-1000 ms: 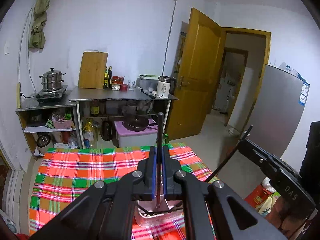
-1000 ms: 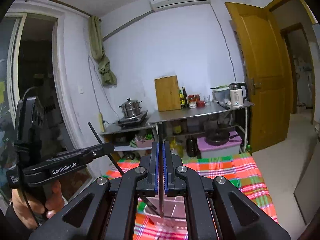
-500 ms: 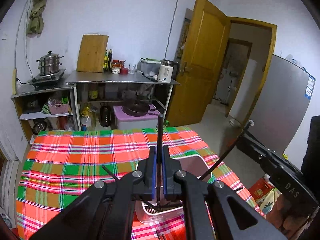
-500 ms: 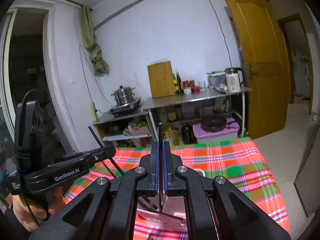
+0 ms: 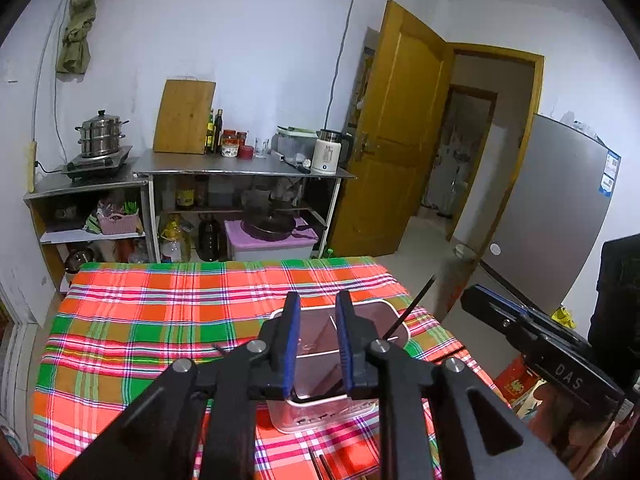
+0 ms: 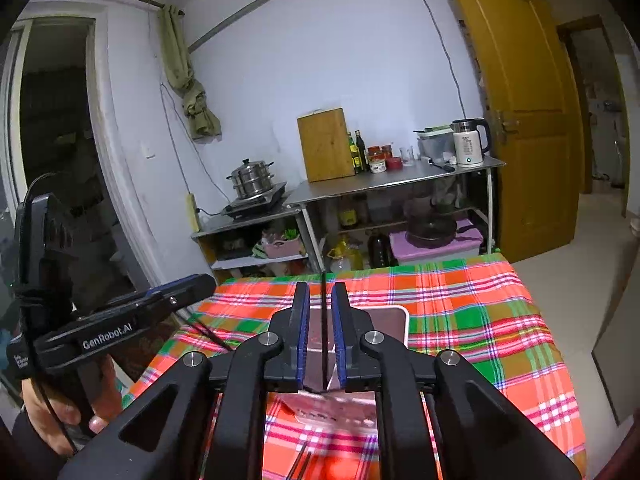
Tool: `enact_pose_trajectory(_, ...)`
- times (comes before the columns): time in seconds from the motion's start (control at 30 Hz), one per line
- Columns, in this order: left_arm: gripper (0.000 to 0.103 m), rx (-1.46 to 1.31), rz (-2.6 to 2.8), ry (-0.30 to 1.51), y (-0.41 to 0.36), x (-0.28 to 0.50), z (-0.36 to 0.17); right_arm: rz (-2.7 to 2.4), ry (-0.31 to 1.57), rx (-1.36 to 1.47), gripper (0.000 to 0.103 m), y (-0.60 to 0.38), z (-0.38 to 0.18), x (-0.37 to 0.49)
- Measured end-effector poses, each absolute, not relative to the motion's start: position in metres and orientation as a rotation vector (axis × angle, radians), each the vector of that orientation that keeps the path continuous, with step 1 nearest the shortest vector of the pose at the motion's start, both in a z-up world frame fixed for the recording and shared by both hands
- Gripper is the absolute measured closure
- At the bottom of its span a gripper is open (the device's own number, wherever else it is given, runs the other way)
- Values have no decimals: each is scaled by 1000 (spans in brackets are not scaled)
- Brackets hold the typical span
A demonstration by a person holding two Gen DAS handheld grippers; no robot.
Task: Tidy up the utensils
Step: 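Lower both open tools back to the chopsticks on the cloth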
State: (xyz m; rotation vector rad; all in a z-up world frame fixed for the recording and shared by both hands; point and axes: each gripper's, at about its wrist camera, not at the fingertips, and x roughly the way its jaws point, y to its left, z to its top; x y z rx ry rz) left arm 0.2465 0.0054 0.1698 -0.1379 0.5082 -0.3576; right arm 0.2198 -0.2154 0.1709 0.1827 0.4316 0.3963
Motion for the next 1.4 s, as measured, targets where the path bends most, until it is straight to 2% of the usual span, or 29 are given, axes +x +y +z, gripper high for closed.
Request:
enact_pose_trajectory(0.3, 84, -140, -367, 459, 14, 188, 169, 380, 404, 169, 92, -225, 168, 157)
enact_pose_trajectory(0.63, 84, -139, -369, 546, 16, 136, 116, 414, 521, 167, 92, -221, 124, 111)
enact_pose_trajectory(0.8, 84, -151, -365, 611, 17, 130, 87, 426, 579, 178, 92, -219, 96, 103)
enact_pose_trajectory(0.87, 79, -146, -358, 639, 15, 129, 76, 429, 602, 179, 92, -217, 88, 104)
enact_pose_trajectory(1.13, 75, -146, -359, 752, 3, 137, 31, 438, 658, 178, 92, -212, 65, 109)
enact_pose_trajectory(1.4, 74, -111, -343, 865, -13, 145, -11, 431, 697, 190, 92, -217, 49, 114)
